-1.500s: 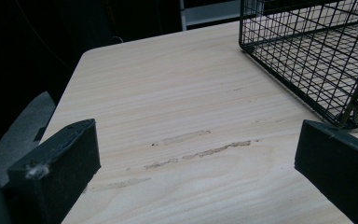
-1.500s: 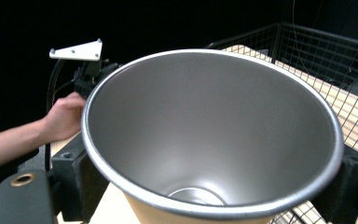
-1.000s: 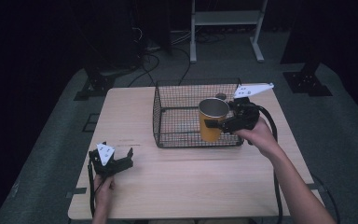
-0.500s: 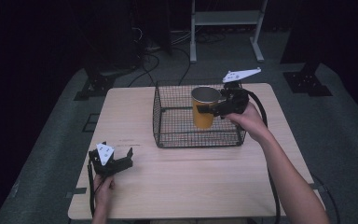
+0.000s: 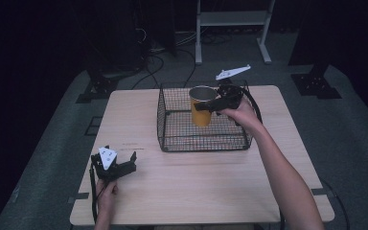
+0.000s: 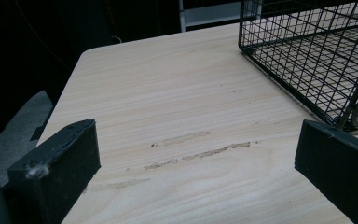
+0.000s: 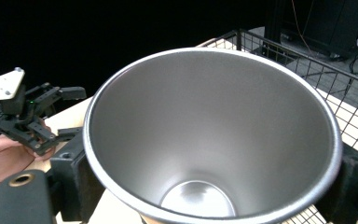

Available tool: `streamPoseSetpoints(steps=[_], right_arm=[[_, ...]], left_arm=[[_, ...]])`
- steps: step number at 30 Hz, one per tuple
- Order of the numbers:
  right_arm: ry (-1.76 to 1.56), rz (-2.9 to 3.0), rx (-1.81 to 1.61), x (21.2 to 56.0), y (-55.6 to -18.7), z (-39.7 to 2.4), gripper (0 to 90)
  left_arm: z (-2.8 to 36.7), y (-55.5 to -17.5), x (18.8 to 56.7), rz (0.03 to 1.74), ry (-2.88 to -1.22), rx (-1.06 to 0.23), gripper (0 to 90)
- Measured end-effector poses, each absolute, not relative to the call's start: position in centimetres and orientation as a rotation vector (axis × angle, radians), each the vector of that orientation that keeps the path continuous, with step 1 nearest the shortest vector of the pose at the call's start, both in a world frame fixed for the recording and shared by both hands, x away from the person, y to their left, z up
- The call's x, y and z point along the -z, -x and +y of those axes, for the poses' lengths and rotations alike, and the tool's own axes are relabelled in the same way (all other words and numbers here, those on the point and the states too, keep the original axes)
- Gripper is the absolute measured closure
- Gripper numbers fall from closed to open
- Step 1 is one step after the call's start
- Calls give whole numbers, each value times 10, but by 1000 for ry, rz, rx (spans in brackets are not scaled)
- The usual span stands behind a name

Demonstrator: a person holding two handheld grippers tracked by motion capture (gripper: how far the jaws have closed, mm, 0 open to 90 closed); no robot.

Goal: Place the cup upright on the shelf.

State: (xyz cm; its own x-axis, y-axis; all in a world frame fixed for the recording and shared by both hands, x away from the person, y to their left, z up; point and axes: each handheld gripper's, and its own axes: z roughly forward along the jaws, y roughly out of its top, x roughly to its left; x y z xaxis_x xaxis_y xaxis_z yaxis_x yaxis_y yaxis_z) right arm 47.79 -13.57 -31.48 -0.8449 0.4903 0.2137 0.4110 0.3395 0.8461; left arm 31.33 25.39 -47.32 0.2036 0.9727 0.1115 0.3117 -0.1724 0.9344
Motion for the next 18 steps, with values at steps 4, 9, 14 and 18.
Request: streamPoseSetpoints(steps=[4, 9, 14, 18], right_arm=[[-847, 2513, -1532, 320, -484, -131, 127], [-866, 2513, -1533, 329, -496, -128, 126], [-892, 2524, -1527, 339, -505, -127, 126], [-909, 2532, -1517, 346, -511, -125, 126]], left_arm=[[254, -313, 473, 1231, -1644, -996, 0], [254, -313, 473, 1232, -1639, -994, 0], [254, -313, 473, 1230, -1639, -996, 0], [254, -313, 473, 1232, -1638, -994, 0]])
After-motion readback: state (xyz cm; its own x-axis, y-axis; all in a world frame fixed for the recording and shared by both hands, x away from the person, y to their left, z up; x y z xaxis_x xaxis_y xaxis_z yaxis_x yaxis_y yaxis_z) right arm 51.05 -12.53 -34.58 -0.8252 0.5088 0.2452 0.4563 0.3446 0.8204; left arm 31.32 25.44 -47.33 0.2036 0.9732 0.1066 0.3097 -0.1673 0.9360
